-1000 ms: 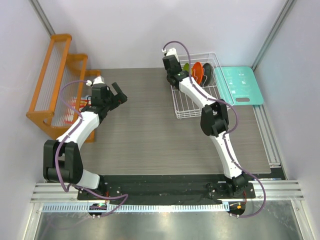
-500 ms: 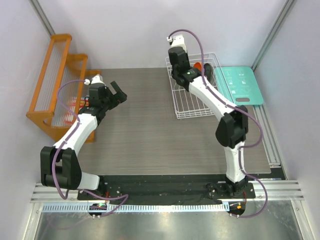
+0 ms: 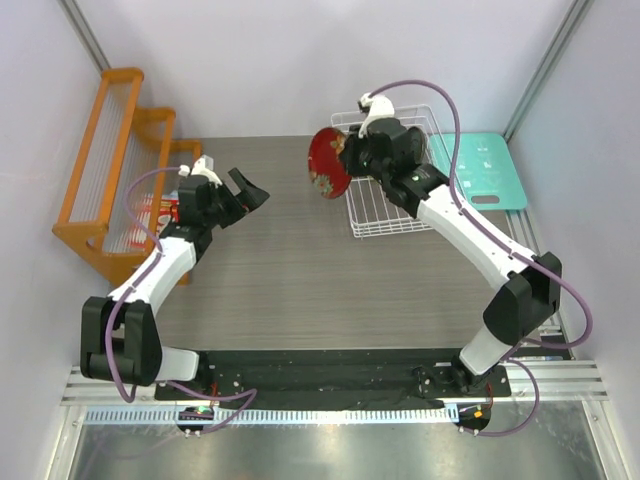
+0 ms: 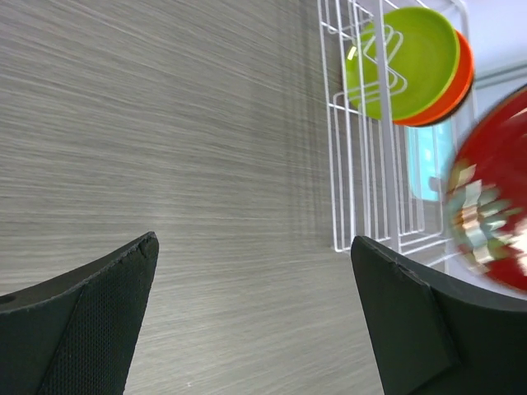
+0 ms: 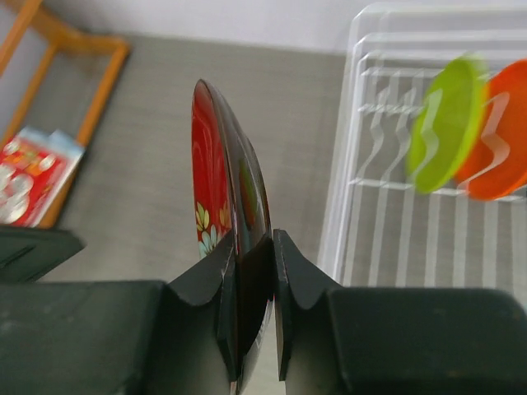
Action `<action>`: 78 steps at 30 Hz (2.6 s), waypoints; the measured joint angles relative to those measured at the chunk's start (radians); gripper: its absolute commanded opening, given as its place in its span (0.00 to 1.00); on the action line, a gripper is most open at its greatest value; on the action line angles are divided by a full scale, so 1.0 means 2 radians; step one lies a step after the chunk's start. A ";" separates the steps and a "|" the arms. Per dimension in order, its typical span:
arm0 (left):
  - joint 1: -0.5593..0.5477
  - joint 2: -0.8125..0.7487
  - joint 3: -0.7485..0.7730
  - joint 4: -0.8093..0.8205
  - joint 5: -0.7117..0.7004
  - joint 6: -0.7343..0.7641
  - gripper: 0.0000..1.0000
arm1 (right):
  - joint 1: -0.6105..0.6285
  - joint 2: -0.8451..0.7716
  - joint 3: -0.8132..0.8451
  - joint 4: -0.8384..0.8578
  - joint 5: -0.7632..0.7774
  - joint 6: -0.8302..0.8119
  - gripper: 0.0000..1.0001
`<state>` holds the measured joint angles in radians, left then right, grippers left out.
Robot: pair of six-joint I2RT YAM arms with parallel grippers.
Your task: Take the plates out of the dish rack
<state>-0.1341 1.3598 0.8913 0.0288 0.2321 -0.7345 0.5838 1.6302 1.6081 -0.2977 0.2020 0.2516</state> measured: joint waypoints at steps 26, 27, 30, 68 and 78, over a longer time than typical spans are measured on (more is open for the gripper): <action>0.001 0.006 -0.159 0.348 0.114 -0.164 0.00 | -0.005 0.061 -0.191 0.304 -0.305 0.273 0.01; 0.002 0.020 -0.161 0.371 0.120 -0.179 0.00 | -0.009 0.066 -0.192 0.310 -0.307 0.282 0.01; 0.007 0.056 -0.164 0.440 0.139 -0.226 0.00 | -0.021 0.075 -0.196 0.321 -0.317 0.306 0.02; 0.003 0.017 -0.148 0.087 -0.113 -0.013 0.10 | -0.130 0.079 -0.014 0.051 -0.155 0.082 0.70; 0.003 0.044 -0.137 0.087 -0.145 -0.024 0.19 | -0.135 0.144 0.035 0.004 -0.088 0.044 0.70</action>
<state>-0.1287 1.4471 0.6170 0.2031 -0.0574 -0.7818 0.3145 1.9190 1.6783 -0.2897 0.0261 0.3389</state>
